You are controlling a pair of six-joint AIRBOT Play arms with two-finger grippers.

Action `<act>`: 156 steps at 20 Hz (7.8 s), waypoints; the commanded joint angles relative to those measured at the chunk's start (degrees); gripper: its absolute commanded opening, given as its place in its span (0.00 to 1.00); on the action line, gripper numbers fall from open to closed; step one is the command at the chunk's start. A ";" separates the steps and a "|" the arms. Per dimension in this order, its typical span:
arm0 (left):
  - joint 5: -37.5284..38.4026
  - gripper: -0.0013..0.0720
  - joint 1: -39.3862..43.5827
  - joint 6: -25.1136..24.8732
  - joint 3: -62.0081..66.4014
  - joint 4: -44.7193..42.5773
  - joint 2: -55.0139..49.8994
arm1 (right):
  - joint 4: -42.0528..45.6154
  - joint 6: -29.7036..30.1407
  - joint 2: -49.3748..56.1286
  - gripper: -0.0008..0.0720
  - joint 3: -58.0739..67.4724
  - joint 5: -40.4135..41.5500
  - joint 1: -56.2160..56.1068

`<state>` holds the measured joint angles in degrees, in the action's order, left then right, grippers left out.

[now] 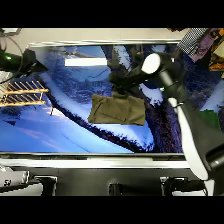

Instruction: Fold the clothes and pants, and hang the long-sleeved shirts on hangers.

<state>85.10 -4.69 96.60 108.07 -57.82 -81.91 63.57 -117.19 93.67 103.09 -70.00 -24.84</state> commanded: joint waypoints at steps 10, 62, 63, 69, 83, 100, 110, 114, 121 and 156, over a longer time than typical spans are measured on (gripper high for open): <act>0.98 0.04 -2.73 -0.57 0.02 -0.74 0.81 | -0.09 -3.89 11.89 0.05 0.04 12.07 -4.35; -0.68 0.04 -2.71 -2.08 0.02 -0.72 -0.28 | -26.69 41.18 7.80 0.06 -33.51 7.63 26.08; -0.68 0.04 -2.73 -2.10 0.02 -0.72 -0.33 | -28.20 41.40 7.56 0.06 -33.27 7.82 26.18; -0.68 0.04 -2.71 -2.12 0.02 -0.72 -0.33 | -28.72 32.92 5.31 0.05 -22.86 7.02 29.03; -0.70 0.04 -2.73 -2.27 0.02 -0.72 -1.14 | -21.42 17.46 5.31 0.05 2.25 9.57 53.18; -0.68 0.04 -2.73 -2.27 0.02 -0.72 -2.86 | 13.22 -20.04 -3.08 0.05 6.36 -1.64 62.18; -0.63 0.04 -2.73 -2.27 0.02 -0.70 -2.86 | 24.79 -19.37 -7.08 0.05 6.29 -21.59 62.14; -0.63 0.04 -2.73 -2.27 0.02 -0.70 -2.86 | 30.69 -15.65 -7.10 0.05 6.03 -28.35 62.14; -0.61 0.04 -2.71 -2.27 0.02 -0.70 -2.86 | 38.56 -9.14 -7.45 0.05 -1.81 -33.79 62.14; -0.59 0.04 -2.71 -2.27 0.02 -0.72 -2.86 | 47.87 -7.13 -13.18 0.43 -35.63 -27.76 62.14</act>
<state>84.53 -7.38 94.35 108.07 -58.52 -84.75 111.46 -124.44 80.51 67.48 -96.36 37.32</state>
